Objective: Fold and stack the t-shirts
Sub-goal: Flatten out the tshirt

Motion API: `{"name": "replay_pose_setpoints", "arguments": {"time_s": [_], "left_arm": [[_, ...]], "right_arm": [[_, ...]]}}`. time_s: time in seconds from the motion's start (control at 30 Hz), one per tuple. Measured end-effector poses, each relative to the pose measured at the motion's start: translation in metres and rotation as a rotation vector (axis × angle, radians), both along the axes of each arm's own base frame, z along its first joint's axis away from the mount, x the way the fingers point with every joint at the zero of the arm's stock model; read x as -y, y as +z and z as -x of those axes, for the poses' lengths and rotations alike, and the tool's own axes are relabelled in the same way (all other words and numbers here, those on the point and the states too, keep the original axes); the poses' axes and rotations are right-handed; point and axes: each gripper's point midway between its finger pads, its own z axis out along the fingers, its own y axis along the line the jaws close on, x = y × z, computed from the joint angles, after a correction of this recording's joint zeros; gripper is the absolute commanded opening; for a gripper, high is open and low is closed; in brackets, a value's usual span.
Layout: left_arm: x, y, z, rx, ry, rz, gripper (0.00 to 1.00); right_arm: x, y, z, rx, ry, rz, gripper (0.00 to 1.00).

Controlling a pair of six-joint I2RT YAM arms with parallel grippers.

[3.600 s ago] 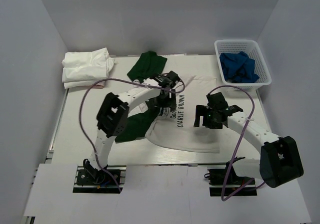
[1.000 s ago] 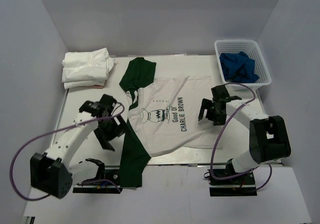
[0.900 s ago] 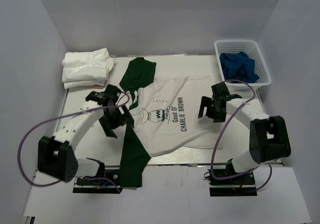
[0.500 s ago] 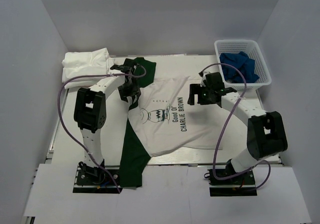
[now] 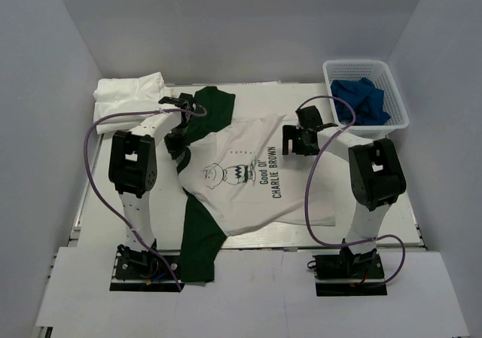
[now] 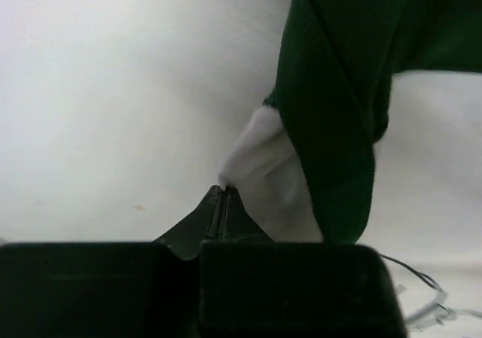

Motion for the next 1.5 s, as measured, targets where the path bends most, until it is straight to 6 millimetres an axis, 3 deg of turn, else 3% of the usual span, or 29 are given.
{"name": "replay_pose_setpoints", "arguments": {"time_s": [0.1, 0.23, 0.3, 0.33, 0.4, 0.43, 0.47, 0.6, 0.73, 0.97, 1.1, 1.27, 1.33, 1.43, 1.5], "left_arm": [[-0.022, 0.009, 0.009, -0.026, 0.052, -0.092, 0.0], [-0.044, 0.033, 0.003, 0.006, 0.11, -0.181, 0.01], [-0.051, 0.04, -0.001, 0.029, 0.127, -0.206, 0.29], [-0.053, 0.042, -0.002, 0.03, 0.125, -0.213, 0.36], [-0.059, 0.043, -0.004, 0.031, 0.12, -0.22, 0.68], [-0.062, 0.042, -0.007, 0.031, 0.112, -0.214, 0.93], [-0.064, 0.04, -0.009, 0.036, 0.113, -0.199, 1.0], [-0.068, 0.029, -0.012, 0.049, 0.114, -0.127, 1.0], [-0.065, 0.02, 0.008, 0.039, 0.108, -0.051, 1.0], [-0.038, 0.002, 0.041, 0.055, 0.068, 0.132, 1.0], [-0.023, -0.014, 0.033, 0.079, 0.057, 0.214, 0.95], [-0.016, -0.022, -0.004, 0.135, 0.06, 0.241, 0.87], [-0.015, -0.028, -0.022, 0.157, 0.064, 0.247, 0.8], [-0.016, -0.036, -0.035, 0.173, 0.07, 0.261, 0.52], [-0.015, -0.035, -0.046, 0.198, 0.074, 0.287, 0.18]], "right_arm": [[0.017, -0.003, -0.003, -0.016, -0.085, 0.047, 0.9], [0.044, -0.007, -0.009, -0.031, -0.2, 0.09, 0.9], [0.055, -0.007, -0.012, -0.038, -0.244, 0.105, 0.9], [0.06, -0.008, -0.013, -0.041, -0.262, 0.107, 0.9], [0.068, -0.008, -0.016, -0.043, -0.29, 0.113, 0.9], [0.071, -0.008, -0.017, -0.044, -0.3, 0.116, 0.9], [0.074, -0.008, -0.018, -0.047, -0.308, 0.116, 0.9], [0.079, -0.008, -0.018, -0.053, -0.319, 0.118, 0.9], [0.081, -0.009, -0.017, -0.056, -0.329, 0.128, 0.9], [0.092, -0.009, -0.014, -0.071, -0.368, 0.134, 0.9], [0.096, -0.009, -0.014, -0.073, -0.381, 0.134, 0.9], [0.102, -0.009, -0.014, -0.076, -0.399, 0.138, 0.9], [0.107, -0.009, -0.013, -0.078, -0.411, 0.139, 0.9], [0.115, -0.009, -0.012, -0.083, -0.43, 0.14, 0.9], [0.12, -0.01, -0.012, -0.085, -0.441, 0.139, 0.9]]}}
